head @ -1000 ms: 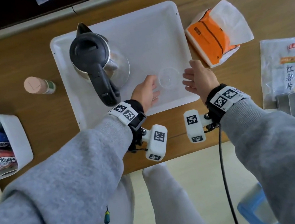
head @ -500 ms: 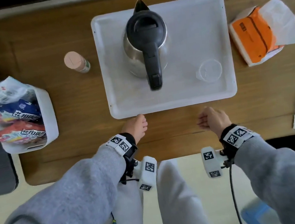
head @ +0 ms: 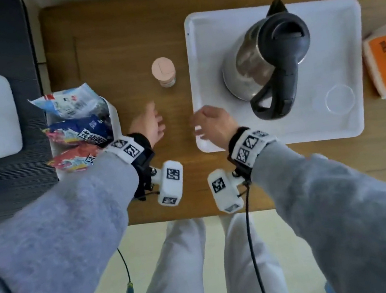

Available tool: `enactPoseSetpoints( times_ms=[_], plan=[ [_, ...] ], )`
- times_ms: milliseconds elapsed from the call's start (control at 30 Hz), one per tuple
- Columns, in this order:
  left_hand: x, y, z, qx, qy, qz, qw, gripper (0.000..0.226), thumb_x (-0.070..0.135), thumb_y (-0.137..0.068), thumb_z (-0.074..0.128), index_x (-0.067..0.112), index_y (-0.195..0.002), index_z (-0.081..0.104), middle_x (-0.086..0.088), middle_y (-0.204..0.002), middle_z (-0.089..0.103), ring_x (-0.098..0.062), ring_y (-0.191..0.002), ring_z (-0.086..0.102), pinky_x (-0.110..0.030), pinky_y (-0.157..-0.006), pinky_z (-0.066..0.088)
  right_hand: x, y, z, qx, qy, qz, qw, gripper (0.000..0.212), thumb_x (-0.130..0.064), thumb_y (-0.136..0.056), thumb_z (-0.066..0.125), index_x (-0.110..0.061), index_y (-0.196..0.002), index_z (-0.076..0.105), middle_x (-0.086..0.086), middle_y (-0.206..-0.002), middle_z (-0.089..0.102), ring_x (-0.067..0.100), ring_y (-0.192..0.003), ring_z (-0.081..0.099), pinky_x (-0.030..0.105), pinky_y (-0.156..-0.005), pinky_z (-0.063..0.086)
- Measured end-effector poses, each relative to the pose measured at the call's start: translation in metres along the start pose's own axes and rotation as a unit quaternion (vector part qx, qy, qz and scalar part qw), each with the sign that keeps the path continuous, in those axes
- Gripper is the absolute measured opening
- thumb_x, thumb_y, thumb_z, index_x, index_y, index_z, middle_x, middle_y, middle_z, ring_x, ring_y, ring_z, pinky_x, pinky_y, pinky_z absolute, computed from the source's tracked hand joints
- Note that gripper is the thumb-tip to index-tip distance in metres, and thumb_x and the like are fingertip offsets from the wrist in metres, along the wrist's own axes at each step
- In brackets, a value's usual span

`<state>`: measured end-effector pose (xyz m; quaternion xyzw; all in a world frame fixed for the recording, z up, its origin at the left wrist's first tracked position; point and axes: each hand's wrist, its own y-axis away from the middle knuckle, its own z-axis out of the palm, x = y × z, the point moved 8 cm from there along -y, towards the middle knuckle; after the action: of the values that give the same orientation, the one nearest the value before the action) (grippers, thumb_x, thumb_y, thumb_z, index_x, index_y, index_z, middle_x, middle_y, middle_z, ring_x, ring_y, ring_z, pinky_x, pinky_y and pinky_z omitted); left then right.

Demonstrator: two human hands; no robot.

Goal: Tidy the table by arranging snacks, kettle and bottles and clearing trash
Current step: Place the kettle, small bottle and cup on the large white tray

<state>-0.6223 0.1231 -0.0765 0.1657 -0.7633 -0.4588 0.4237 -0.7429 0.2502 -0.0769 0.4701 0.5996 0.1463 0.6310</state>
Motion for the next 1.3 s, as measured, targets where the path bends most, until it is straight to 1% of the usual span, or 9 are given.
enactPoseSetpoints(
  times_ms=[167, 333, 467, 567, 633, 800, 1000, 1167, 1300],
  plan=[
    [0.063, -0.015, 0.023, -0.028, 0.010, 0.053, 0.998, 0.062, 0.054, -0.100, 0.037, 0.013, -0.147, 0.040, -0.009, -0.151, 0.043, -0.028, -0.129, 0.050, -0.038, -0.108, 0.042, -0.047, -0.033, -0.034, 0.068, -0.060, -0.021, 0.996, 0.020, -0.035, -0.086, 0.040, -0.028, -0.094, 0.056, 0.003, -0.094, 0.063, 0.035, -0.102, 0.072, 0.057, -0.096, 0.058],
    [0.077, -0.012, 0.046, -0.074, -0.043, 0.077, 0.993, 0.063, 0.062, -0.097, 0.034, 0.021, -0.143, 0.044, -0.006, -0.152, 0.041, -0.026, -0.124, 0.053, -0.035, -0.097, 0.048, -0.053, -0.037, -0.045, 0.087, -0.092, -0.008, 0.992, 0.052, -0.040, -0.077, 0.039, -0.022, -0.124, 0.054, 0.003, -0.093, 0.061, 0.028, -0.091, 0.069, 0.052, -0.097, 0.058],
    [0.066, -0.006, 0.054, -0.109, -0.034, 0.059, 0.992, 0.060, 0.060, -0.097, 0.036, 0.017, -0.137, 0.051, -0.003, -0.139, 0.054, -0.024, -0.114, 0.058, -0.031, -0.090, 0.049, -0.050, -0.035, -0.029, 0.060, -0.141, -0.003, 0.988, 0.032, -0.026, -0.101, 0.046, -0.015, -0.130, 0.055, 0.008, -0.108, 0.062, 0.015, -0.079, 0.062, 0.038, -0.090, 0.058],
    [0.056, 0.000, 0.047, -0.111, -0.013, 0.051, 0.992, 0.059, 0.059, -0.097, 0.039, 0.015, -0.133, 0.056, -0.002, -0.125, 0.058, -0.021, -0.110, 0.060, -0.028, -0.087, 0.051, -0.045, -0.031, -0.017, 0.063, -0.155, 0.005, 0.986, 0.031, -0.023, -0.102, 0.045, -0.014, -0.130, 0.056, 0.004, -0.094, 0.062, 0.016, -0.081, 0.064, 0.026, -0.073, 0.057],
    [0.054, 0.002, 0.037, -0.103, -0.006, 0.046, 0.994, 0.058, 0.059, -0.097, 0.040, 0.016, -0.131, 0.058, -0.002, -0.125, 0.059, -0.021, -0.111, 0.060, -0.027, -0.084, 0.052, -0.048, -0.028, -0.008, 0.057, -0.159, 0.003, 0.986, 0.038, -0.024, -0.102, 0.046, -0.009, -0.135, 0.056, 0.005, -0.103, 0.064, 0.022, -0.097, 0.068, 0.032, -0.087, 0.060],
    [0.076, 0.017, -0.007, -0.091, 0.019, 0.088, 0.992, 0.048, 0.057, -0.099, 0.038, 0.018, -0.110, 0.063, 0.002, -0.104, 0.064, -0.019, -0.108, 0.063, -0.028, -0.086, 0.052, -0.091, -0.009, 0.022, 0.064, -0.113, -0.043, 0.991, 0.043, -0.033, -0.098, 0.045, -0.014, -0.134, 0.060, -0.002, -0.100, 0.066, 0.026, -0.106, 0.070, 0.045, -0.102, 0.056],
    [0.113, 0.056, -0.093, -0.083, 0.034, 0.211, 0.973, 0.056, 0.057, -0.098, 0.036, 0.015, -0.125, 0.060, -0.004, -0.121, 0.067, -0.020, -0.109, 0.067, -0.035, -0.097, 0.053, -0.164, 0.035, 0.070, 0.072, -0.153, -0.132, 0.977, 0.020, -0.024, -0.101, 0.048, -0.015, -0.100, 0.066, 0.004, -0.097, 0.068, 0.032, -0.108, 0.070, 0.050, -0.101, 0.056],
    [0.125, 0.092, -0.178, -0.089, 0.036, 0.286, 0.954, 0.047, 0.044, -0.099, 0.038, 0.013, -0.130, 0.055, -0.006, -0.126, 0.064, -0.018, -0.100, 0.072, -0.029, -0.087, 0.058, -0.203, 0.086, 0.127, 0.044, -0.205, -0.201, 0.957, 0.028, -0.020, -0.104, 0.044, -0.002, -0.110, 0.064, 0.017, -0.117, 0.068, 0.041, -0.116, 0.067, 0.035, -0.087, 0.061],
    [0.118, 0.105, -0.251, -0.078, 0.055, 0.299, 0.950, 0.038, 0.026, -0.102, 0.039, 0.008, -0.131, 0.054, -0.005, -0.128, 0.064, -0.016, -0.099, 0.073, -0.028, -0.086, 0.059, -0.226, 0.114, 0.176, 0.019, -0.163, -0.233, 0.959, 0.037, -0.029, -0.105, 0.042, -0.006, -0.123, 0.066, 0.012, -0.123, 0.074, 0.032, -0.107, 0.074, 0.043, -0.094, 0.060]
  ],
)
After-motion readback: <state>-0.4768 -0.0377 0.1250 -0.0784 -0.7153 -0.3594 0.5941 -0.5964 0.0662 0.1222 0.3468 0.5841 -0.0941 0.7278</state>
